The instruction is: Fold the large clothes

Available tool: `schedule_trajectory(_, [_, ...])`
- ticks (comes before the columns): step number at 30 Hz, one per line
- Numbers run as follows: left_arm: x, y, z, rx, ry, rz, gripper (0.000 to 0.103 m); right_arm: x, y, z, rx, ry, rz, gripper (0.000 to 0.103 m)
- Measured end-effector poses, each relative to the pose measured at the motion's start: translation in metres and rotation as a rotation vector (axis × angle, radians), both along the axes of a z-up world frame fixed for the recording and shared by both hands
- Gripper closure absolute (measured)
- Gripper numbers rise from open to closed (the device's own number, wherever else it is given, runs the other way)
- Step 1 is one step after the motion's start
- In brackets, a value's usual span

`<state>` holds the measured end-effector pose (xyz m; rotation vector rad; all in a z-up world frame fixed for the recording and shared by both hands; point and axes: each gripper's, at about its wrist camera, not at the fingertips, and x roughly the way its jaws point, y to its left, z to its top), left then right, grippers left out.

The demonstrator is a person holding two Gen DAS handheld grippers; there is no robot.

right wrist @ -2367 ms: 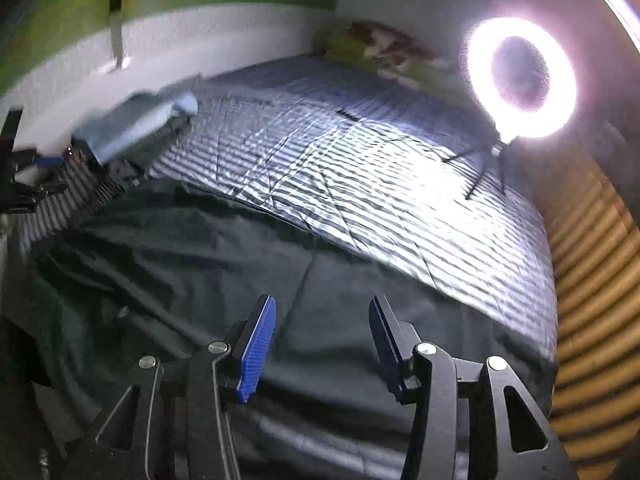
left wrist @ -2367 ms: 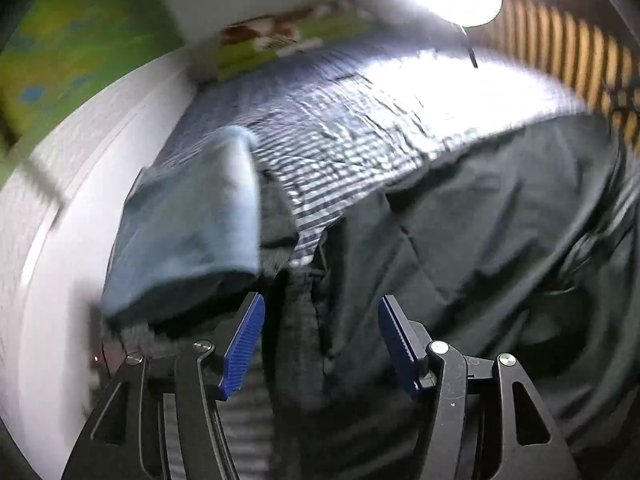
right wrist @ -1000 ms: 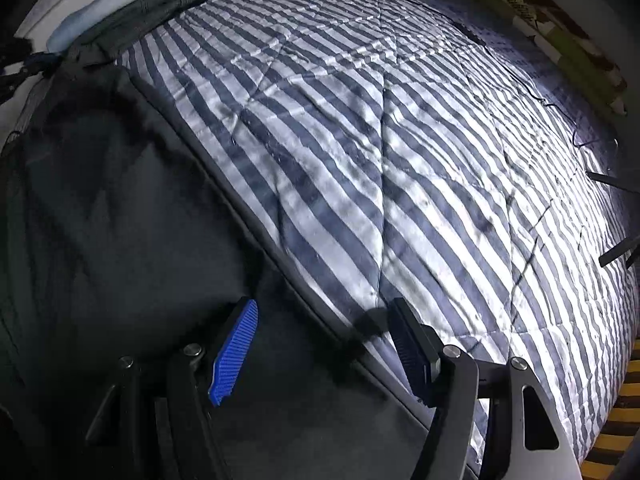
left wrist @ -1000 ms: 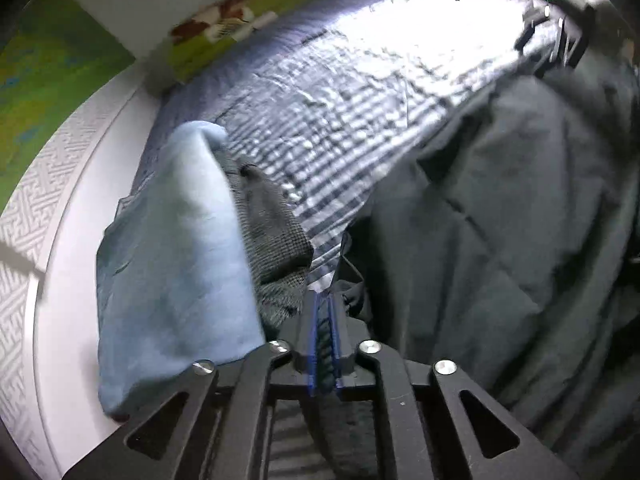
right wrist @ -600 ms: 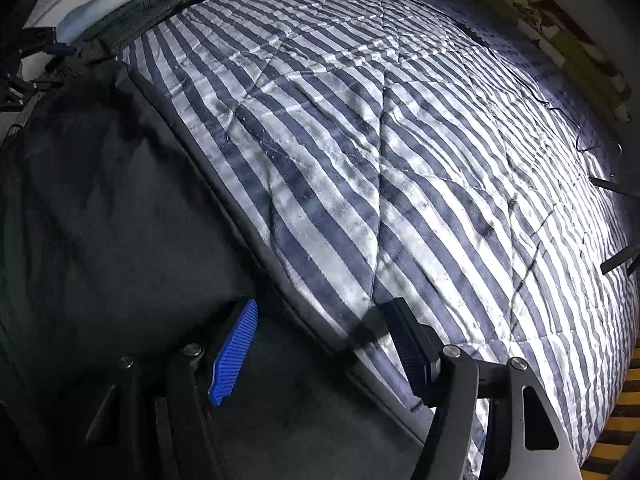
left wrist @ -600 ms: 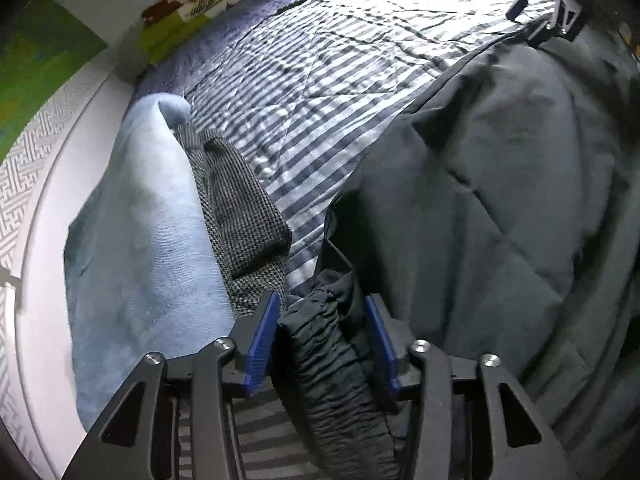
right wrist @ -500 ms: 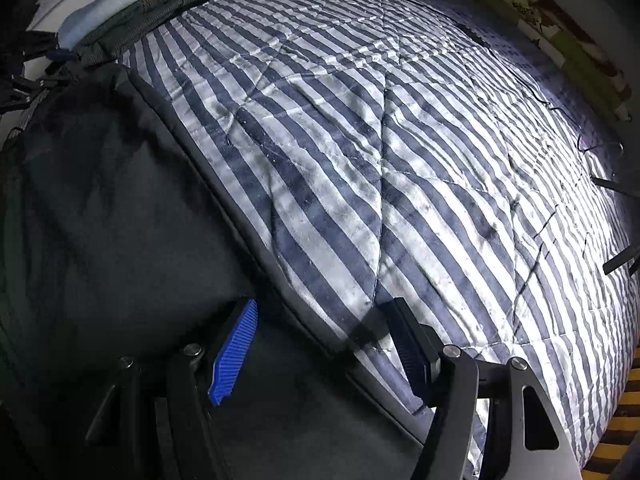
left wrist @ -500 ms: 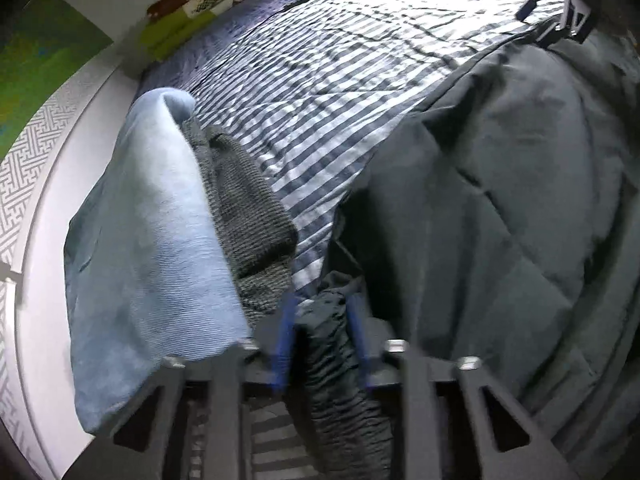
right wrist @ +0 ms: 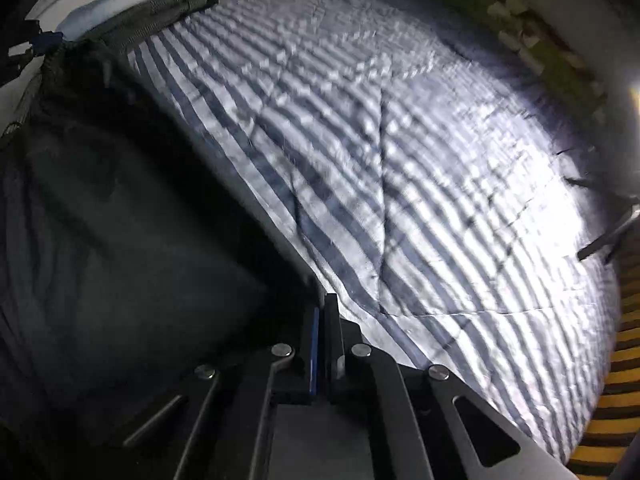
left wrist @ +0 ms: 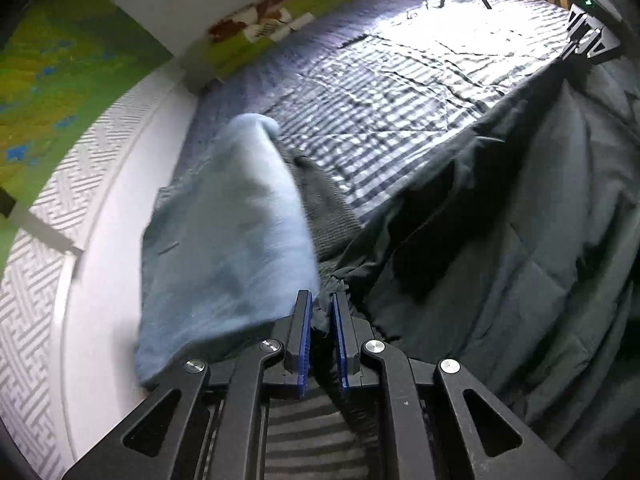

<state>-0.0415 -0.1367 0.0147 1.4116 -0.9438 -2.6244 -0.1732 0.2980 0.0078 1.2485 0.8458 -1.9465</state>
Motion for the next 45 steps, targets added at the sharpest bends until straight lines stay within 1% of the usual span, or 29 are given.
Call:
schedule_trajectory(4, [0.016,-0.006,0.011,-0.007,0.035,0.019,0.092,0.016,0.006,0.038,-0.043,0.105,-0.055,0.102])
schedule_trajectory(8, [0.043,-0.008,0.031,-0.01,0.098,0.016,0.092,0.058,0.015,0.088,-0.062,0.242,-0.108,0.102])
schedule_trajectory(11, [0.063,-0.007,0.049,0.005,0.147,0.008,0.092,0.106,0.024,0.133,-0.094,0.33,-0.153,0.102])
schedule_trajectory(12, [0.074,-0.009,0.056,0.014,0.168,0.007,0.092,0.118,0.025,0.142,-0.105,0.346,-0.157,0.102])
schedule_trajectory(13, [0.082,-0.011,0.061,0.021,0.174,0.005,0.092,0.146,0.031,0.159,-0.131,0.379,-0.167,0.102])
schedule_trajectory(15, [0.103,-0.017,0.068,0.025,0.199,0.014,0.092,0.188,0.035,0.178,-0.177,0.408,-0.169,0.102])
schedule_trajectory(16, [0.117,-0.02,0.07,0.024,0.206,0.01,0.094,0.211,0.034,0.181,-0.191,0.418,-0.162,0.102])
schedule_trajectory(17, [0.132,-0.023,0.07,0.015,0.214,0.015,0.103,0.233,0.032,0.181,-0.195,0.428,-0.161,0.102])
schedule_trajectory(19, [0.163,-0.029,0.071,-0.004,0.238,0.039,0.103,0.28,0.035,0.172,-0.205,0.42,-0.157,0.102])
schedule_trajectory(20, [0.178,-0.036,0.069,0.026,0.237,0.06,0.103,0.296,0.036,0.165,-0.211,0.404,-0.169,0.102])
schedule_trajectory(21, [0.188,-0.043,0.069,0.067,0.23,0.08,0.103,0.314,0.037,0.152,-0.22,0.36,-0.177,0.102])
schedule_trajectory(22, [0.2,-0.054,0.061,0.11,0.199,0.106,0.103,0.329,0.04,0.145,-0.224,0.334,-0.185,0.102])
schedule_trajectory(24, [0.216,-0.062,0.046,0.12,0.175,0.127,0.103,0.361,0.037,0.113,-0.2,0.288,-0.183,0.102])
schedule_trajectory(25, [0.222,-0.068,0.039,0.158,0.148,0.138,0.103,0.375,0.036,0.105,-0.189,0.263,-0.178,0.102])
schedule_trajectory(26, [0.228,-0.072,0.036,0.196,0.13,0.148,0.103,0.385,0.029,0.086,-0.164,0.231,-0.166,0.102])
schedule_trajectory(27, [0.231,-0.075,0.033,0.228,0.122,0.162,0.103,0.398,0.031,0.079,-0.146,0.224,-0.164,0.102])
schedule_trajectory(28, [0.235,-0.074,0.031,0.263,0.118,0.176,0.103,0.404,0.024,0.065,-0.101,0.227,-0.162,0.102])
schedule_trajectory(29, [0.233,-0.075,0.028,0.301,0.103,0.177,0.103,0.404,0.022,0.056,-0.079,0.23,-0.162,0.102])
schedule_trajectory(31, [0.228,-0.07,0.023,0.409,0.069,0.183,0.101,0.395,0.021,0.043,-0.059,0.212,-0.184,0.102])
schedule_trajectory(33, [0.208,-0.061,0.009,0.487,0.022,0.165,0.09,0.387,0.026,0.04,-0.052,0.211,-0.213,0.102])
schedule_trajectory(34, [0.194,-0.056,0.0,0.523,-0.018,0.159,0.078,0.388,0.027,0.04,-0.055,0.211,-0.222,0.102])
schedule_trajectory(35, [0.183,-0.052,-0.006,0.535,-0.033,0.163,0.064,0.384,0.028,0.042,-0.061,0.214,-0.23,0.102])
schedule_trajectory(37, [0.16,-0.047,-0.023,0.555,-0.072,0.185,0.049,0.384,0.029,0.046,-0.06,0.226,-0.235,0.102])
schedule_trajectory(38, [0.148,-0.046,-0.031,0.569,-0.092,0.195,0.046,0.384,0.03,0.048,-0.06,0.231,-0.233,0.102])
schedule_trajectory(40, [0.138,-0.044,-0.044,0.563,-0.119,0.215,0.04,0.388,0.032,0.048,-0.052,0.238,-0.227,0.102])
schedule_trajectory(42, [0.127,-0.044,-0.056,0.572,-0.134,0.229,0.041,0.391,0.035,0.047,-0.05,0.236,-0.222,0.102])
schedule_trajectory(43, [0.123,-0.044,-0.061,0.589,-0.146,0.225,0.048,0.393,0.037,0.046,-0.052,0.234,-0.224,0.102])
schedule_trajectory(44, [0.123,-0.042,-0.063,0.578,-0.145,0.222,0.057,0.391,0.039,0.045,-0.056,0.228,-0.227,0.102])
schedule_trajectory(45, [0.122,-0.041,-0.067,0.544,-0.138,0.228,0.079,0.388,0.041,0.044,-0.058,0.225,-0.231,0.102])
